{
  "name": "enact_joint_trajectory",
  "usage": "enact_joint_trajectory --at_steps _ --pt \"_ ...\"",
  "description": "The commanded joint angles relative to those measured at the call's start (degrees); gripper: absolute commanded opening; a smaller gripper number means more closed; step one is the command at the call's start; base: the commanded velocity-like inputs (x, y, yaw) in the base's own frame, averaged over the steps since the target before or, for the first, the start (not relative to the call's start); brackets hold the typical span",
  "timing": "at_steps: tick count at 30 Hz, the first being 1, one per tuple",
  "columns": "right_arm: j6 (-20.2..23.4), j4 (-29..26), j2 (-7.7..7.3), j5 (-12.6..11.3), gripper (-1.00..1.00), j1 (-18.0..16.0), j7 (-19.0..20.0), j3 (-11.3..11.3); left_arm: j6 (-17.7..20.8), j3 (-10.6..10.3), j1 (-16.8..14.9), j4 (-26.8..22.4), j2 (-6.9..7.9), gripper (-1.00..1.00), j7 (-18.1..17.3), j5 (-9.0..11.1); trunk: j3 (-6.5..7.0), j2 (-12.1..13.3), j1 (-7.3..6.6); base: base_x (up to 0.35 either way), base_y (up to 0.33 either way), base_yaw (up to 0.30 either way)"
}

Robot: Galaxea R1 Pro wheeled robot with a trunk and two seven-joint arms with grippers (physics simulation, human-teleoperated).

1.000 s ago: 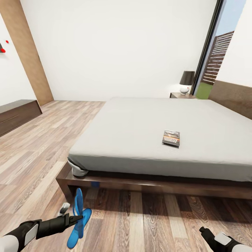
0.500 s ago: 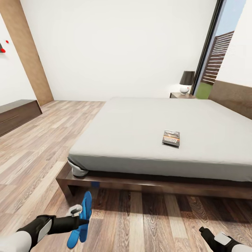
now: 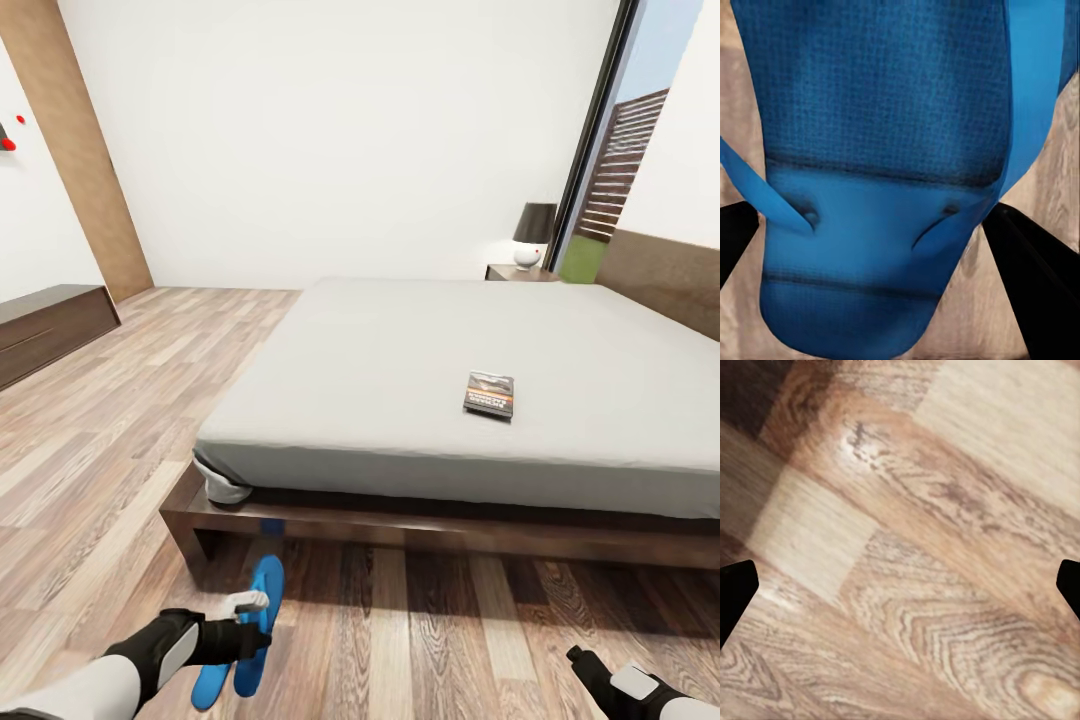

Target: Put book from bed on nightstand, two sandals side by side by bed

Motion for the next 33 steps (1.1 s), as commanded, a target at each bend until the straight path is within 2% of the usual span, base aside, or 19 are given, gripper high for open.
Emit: enact_joint_trajectory --at_steps 1,4,11,20,26,32,33 --pt "0.24 0.04 -0.01 -0.43 1.00 -0.05 -0.12 0.47 0.40 -0.90 -0.02 -0.12 -0.05 -1.00 0.24 0.33 -0.05 -0.02 -0.01 0.000 0.000 0.000" --pt "0.24 0.04 -0.04 -0.46 1.00 -0.05 -0.06 0.42 0.36 -2.77 -0.02 -0.16 -0.35 -1.00 0.79 -0.24 -0.05 -0.02 -0.01 0.000 0.000 0.000" --pt "0.25 0.04 -0.06 -0.22 1.00 -0.05 1.44 0.39 0.44 -4.27 -0.02 -0.14 -1.59 -1.00 1.30 -0.80 -0.05 -0.02 -0.01 0.000 0.000 0.000" --pt "0.25 0.10 -0.20 -0.10 1.00 -0.04 3.86 0.39 0.80 -4.59 -0.02 -0.06 -1.98 -1.00 2.49 -0.95 -0.05 -0.02 -0.01 0.000 0.000 0.000" --pt "0.25 0.13 -0.64 -0.22 1.00 1.31 8.95 0.31 0.85 -4.55 -0.02 -0.02 -2.15 -1.00 5.48 -0.76 -0.05 -0.02 -0.01 0.000 0.000 0.000" --pt "0.25 0.11 -0.74 -0.34 1.00 1.75 11.64 0.30 0.73 -4.51 -0.02 -0.01 -2.17 -1.00 5.99 -0.75 -0.05 -0.02 -0.01 0.000 0.000 0.000" --pt "0.28 0.12 -0.75 -0.32 1.00 1.80 13.20 0.30 0.69 -4.49 -0.02 -0.01 -2.18 -1.00 6.02 -0.74 -0.05 -0.02 -0.01 0.000 0.000 0.000"
